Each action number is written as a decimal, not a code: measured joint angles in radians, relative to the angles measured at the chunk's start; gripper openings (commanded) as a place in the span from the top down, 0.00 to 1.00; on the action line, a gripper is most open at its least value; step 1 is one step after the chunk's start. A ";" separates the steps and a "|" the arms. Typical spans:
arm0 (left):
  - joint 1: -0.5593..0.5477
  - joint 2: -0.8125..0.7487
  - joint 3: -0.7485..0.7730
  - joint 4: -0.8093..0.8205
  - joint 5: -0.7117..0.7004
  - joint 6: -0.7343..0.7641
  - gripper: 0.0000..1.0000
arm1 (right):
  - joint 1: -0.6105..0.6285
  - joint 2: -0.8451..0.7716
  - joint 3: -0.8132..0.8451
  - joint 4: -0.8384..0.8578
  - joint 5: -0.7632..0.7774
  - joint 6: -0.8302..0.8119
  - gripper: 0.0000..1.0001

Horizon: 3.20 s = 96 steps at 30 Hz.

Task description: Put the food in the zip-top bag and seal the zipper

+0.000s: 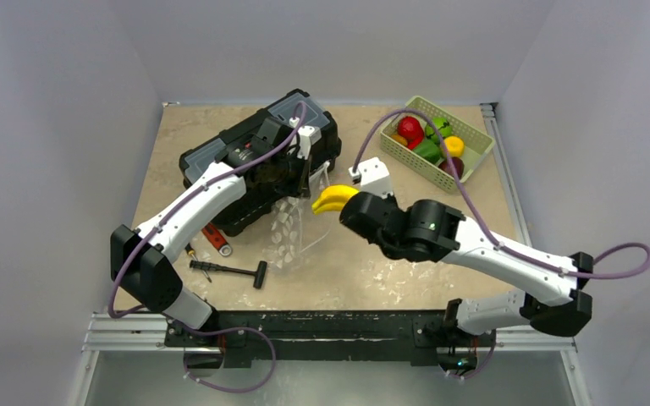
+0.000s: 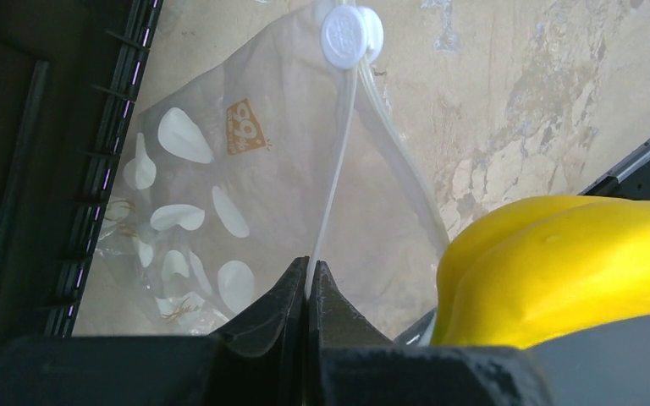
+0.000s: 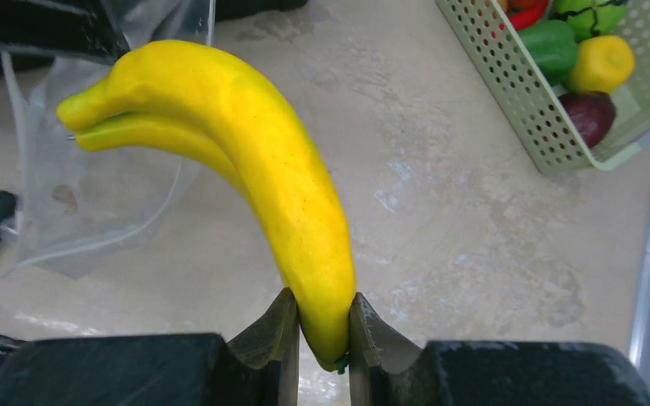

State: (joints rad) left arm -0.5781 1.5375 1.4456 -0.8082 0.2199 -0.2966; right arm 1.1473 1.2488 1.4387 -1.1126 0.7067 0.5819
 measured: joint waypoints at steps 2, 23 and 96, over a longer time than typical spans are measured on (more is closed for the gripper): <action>0.000 0.000 0.000 0.000 0.000 0.000 1.00 | 0.061 0.046 0.016 -0.062 0.080 0.019 1.00; 0.002 0.013 0.000 0.006 0.091 -0.002 1.00 | 0.221 0.203 -0.011 0.075 0.296 -0.319 1.00; -0.158 -0.066 0.038 -0.044 -0.117 0.072 1.00 | -0.419 -0.225 -0.319 0.542 -0.102 -0.087 0.25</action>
State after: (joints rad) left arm -0.7364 1.4712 1.4837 -0.8520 0.1024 -0.2245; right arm 0.7280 1.0237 1.1202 -0.5709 0.6044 0.4946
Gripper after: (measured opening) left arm 0.007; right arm 0.756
